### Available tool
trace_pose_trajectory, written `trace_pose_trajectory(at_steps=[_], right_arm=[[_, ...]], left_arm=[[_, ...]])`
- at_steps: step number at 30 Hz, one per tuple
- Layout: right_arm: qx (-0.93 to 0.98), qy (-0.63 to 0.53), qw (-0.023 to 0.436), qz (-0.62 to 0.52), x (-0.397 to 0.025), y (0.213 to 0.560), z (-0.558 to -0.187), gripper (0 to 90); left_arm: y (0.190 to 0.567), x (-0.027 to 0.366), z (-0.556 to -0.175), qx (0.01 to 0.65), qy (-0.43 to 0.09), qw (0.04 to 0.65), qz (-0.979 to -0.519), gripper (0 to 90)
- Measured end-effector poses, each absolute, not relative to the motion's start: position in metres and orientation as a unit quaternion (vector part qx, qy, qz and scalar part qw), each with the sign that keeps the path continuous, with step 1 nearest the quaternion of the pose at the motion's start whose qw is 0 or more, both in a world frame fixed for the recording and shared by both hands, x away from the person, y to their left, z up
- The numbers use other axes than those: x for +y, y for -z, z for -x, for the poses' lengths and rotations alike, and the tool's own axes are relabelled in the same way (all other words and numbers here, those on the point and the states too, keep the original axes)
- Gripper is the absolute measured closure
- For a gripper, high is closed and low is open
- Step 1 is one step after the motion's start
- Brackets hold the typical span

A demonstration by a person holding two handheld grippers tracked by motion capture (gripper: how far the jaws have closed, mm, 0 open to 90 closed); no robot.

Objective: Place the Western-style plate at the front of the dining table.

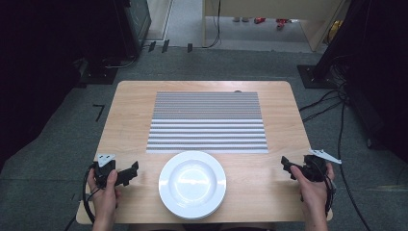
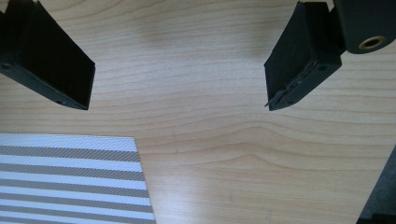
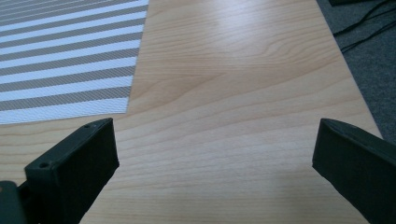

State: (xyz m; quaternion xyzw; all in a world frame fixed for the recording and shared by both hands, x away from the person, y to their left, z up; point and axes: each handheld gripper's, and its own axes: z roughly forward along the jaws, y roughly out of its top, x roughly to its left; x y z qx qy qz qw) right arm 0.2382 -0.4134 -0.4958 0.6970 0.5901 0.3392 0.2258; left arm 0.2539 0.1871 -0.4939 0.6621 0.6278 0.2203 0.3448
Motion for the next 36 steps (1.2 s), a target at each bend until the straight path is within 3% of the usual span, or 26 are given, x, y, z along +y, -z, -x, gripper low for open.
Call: trace_pose_trajectory(at_steps=[5, 36], right_arm=[[0.597, -0.344, 0.234, -0.686, -0.400, 0.491, -0.237, 4.4], [0.622, -0.379, 0.220, -0.649, -0.350, 0.479, -0.234, 6.4]], left_arm=[[0.491, 0.182, -0.251, 0.621, -0.210, 0.356, -0.666, 8.8], [0.481, 0.151, -0.238, 0.573, -0.197, 0.383, -0.698, 8.9]])
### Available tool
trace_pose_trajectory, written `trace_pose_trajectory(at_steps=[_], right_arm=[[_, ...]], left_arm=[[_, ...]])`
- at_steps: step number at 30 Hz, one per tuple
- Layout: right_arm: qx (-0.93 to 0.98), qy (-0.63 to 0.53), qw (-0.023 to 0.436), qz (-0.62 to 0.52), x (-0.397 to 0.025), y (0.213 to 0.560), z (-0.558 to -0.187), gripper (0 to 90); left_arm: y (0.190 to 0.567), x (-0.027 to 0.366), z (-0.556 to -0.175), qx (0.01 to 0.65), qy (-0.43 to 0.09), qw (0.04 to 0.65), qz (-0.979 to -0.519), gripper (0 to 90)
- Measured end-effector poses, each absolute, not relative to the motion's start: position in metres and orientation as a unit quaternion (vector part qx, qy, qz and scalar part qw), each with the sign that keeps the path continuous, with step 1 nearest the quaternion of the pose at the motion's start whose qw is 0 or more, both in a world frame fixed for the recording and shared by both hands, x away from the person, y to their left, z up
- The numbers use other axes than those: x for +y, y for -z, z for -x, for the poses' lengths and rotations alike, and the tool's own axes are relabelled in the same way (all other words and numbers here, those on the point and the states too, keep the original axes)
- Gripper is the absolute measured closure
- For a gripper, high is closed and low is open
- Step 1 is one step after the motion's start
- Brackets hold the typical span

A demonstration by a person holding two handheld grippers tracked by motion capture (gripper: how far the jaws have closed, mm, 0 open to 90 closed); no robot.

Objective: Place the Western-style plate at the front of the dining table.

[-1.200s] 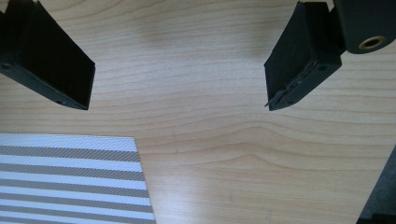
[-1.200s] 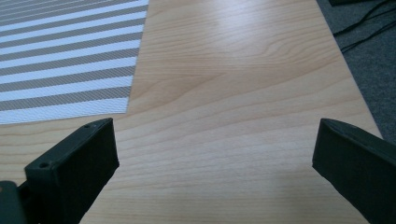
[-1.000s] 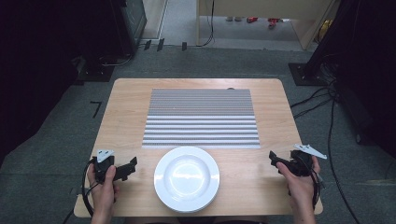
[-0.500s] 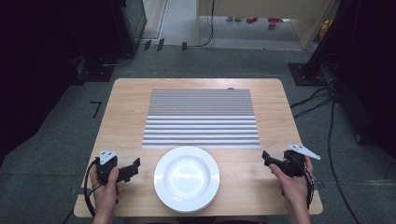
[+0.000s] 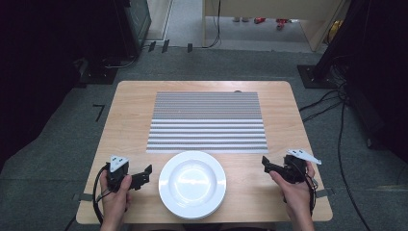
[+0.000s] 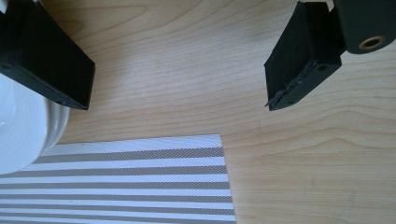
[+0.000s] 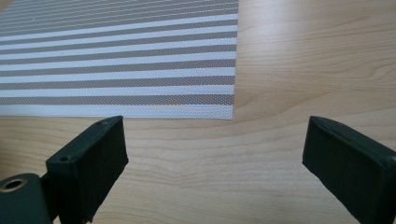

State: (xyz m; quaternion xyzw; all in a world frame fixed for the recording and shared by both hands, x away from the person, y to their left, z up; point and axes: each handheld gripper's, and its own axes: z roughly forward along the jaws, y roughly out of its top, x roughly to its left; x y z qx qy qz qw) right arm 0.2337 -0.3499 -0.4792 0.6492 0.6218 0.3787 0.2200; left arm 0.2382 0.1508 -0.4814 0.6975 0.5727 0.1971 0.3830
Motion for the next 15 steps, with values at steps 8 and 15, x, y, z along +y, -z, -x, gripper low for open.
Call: trace_pose_trajectory(at_steps=[8, 15], right_arm=[[0.631, -0.383, 0.216, -0.639, -0.340, 0.478, -0.233, 6.3], [0.637, -0.388, 0.213, -0.631, -0.332, 0.478, -0.233, 6.4]], left_arm=[[0.479, 0.141, -0.235, 0.557, -0.191, 0.392, -0.707, 8.9], [0.477, 0.132, -0.233, 0.543, -0.184, 0.402, -0.714, 8.9]])
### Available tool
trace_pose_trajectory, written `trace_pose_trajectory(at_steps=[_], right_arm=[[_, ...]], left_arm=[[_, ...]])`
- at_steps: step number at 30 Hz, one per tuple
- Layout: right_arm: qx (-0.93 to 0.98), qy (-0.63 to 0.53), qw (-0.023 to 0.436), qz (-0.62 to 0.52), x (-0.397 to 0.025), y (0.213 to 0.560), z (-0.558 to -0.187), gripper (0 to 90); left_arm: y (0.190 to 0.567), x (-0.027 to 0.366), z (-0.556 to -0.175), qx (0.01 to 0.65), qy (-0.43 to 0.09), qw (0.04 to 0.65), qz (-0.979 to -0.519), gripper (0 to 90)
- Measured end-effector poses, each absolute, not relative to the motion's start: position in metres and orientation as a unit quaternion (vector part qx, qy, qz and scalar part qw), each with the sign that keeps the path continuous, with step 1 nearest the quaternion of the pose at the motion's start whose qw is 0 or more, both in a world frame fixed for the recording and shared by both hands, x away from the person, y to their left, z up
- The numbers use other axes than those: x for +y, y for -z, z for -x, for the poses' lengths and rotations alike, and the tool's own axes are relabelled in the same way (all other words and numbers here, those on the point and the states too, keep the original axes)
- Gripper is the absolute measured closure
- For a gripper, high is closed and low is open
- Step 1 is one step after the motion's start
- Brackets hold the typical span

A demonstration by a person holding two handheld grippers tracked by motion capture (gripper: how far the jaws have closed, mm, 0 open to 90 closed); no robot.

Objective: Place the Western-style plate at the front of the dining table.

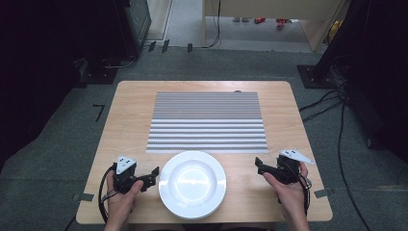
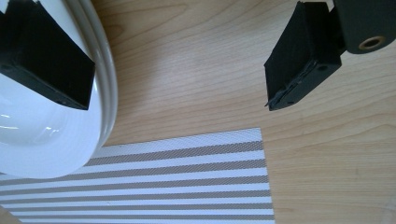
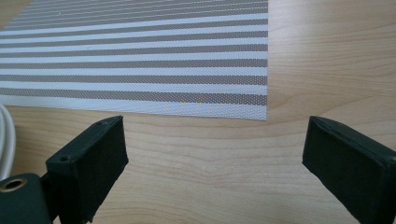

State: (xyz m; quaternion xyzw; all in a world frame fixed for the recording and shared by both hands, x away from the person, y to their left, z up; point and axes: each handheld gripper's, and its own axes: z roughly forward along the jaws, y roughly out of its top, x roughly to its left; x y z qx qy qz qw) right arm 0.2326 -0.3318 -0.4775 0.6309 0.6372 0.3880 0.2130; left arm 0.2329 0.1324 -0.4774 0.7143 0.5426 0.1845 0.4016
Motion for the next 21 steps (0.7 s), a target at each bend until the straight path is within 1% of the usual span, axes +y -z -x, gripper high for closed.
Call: trace_pose_trajectory(at_steps=[21], right_arm=[[0.651, -0.408, 0.198, -0.609, -0.308, 0.476, -0.230, 6.3]], left_arm=[[0.479, 0.113, -0.229, 0.522, -0.167, 0.404, -0.732, 8.9]])
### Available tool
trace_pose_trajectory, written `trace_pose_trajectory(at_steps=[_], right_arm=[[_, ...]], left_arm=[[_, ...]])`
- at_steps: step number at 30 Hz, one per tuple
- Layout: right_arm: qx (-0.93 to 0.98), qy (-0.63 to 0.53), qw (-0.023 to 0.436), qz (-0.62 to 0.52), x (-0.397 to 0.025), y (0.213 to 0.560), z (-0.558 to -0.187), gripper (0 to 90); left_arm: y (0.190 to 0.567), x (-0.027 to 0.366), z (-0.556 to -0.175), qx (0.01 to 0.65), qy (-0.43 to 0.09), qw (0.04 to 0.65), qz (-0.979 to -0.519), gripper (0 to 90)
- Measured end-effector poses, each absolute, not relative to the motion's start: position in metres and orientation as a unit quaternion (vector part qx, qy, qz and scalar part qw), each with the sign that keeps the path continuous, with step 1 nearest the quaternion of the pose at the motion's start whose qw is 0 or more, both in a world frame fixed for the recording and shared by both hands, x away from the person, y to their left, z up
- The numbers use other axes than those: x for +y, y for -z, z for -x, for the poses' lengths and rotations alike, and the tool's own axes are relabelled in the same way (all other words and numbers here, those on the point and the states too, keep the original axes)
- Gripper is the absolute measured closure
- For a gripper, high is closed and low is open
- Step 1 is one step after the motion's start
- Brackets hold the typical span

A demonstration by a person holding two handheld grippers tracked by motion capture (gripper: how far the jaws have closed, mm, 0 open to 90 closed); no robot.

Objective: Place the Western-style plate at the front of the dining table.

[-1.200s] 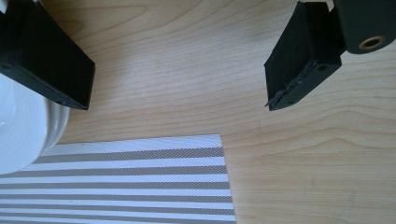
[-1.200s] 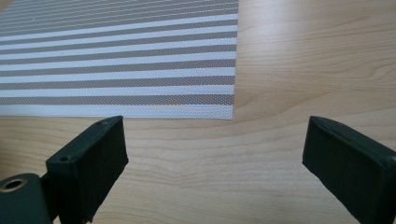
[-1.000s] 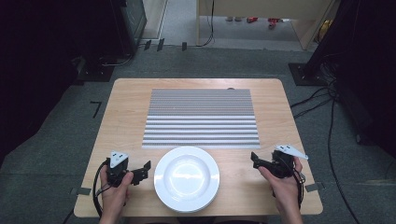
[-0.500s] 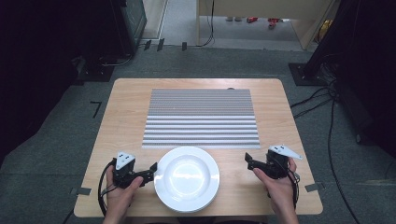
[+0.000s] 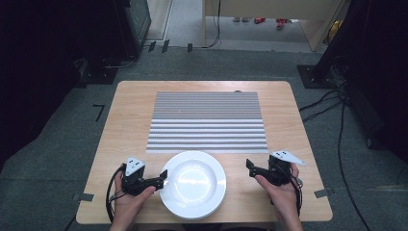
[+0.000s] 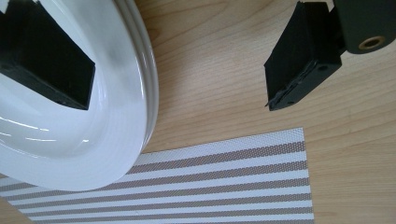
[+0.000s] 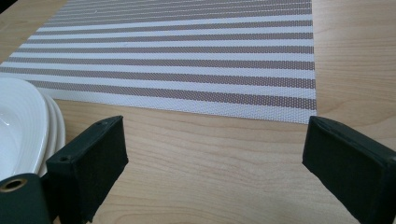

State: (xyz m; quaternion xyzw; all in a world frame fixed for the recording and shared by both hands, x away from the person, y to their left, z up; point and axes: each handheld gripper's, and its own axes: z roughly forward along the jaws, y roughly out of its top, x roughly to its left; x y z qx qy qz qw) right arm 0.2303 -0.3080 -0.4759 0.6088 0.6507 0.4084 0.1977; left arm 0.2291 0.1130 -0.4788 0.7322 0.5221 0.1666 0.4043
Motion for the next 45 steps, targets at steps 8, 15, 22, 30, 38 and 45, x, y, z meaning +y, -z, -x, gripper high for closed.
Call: trace_pose_trajectory(at_steps=[8, 15, 22, 30, 38, 45], right_arm=[[0.650, -0.414, 0.190, -0.608, -0.302, 0.475, -0.230, 6.2], [0.659, -0.421, 0.188, -0.595, -0.290, 0.476, -0.228, 17.3], [0.657, -0.431, 0.180, -0.592, -0.284, 0.478, -0.226, 28.5], [0.654, -0.460, 0.175, -0.575, -0.278, 0.476, -0.221, 50.7], [0.684, -0.476, 0.138, -0.535, -0.268, 0.479, -0.222, 60.8], [0.681, -0.478, 0.115, -0.542, -0.259, 0.483, -0.220, 62.1]], left_arm=[[0.480, 0.109, -0.228, 0.521, -0.163, 0.401, -0.736, 9.4], [0.480, 0.105, -0.226, 0.520, -0.163, 0.405, -0.734, 14.9], [0.480, 0.105, -0.225, 0.517, -0.162, 0.405, -0.737, 15.7], [0.481, 0.101, -0.223, 0.508, -0.156, 0.411, -0.740, 26.8], [0.482, 0.099, -0.222, 0.499, -0.150, 0.412, -0.747, 38.2], [0.484, 0.097, -0.222, 0.492, -0.140, 0.410, -0.755, 49.1]])
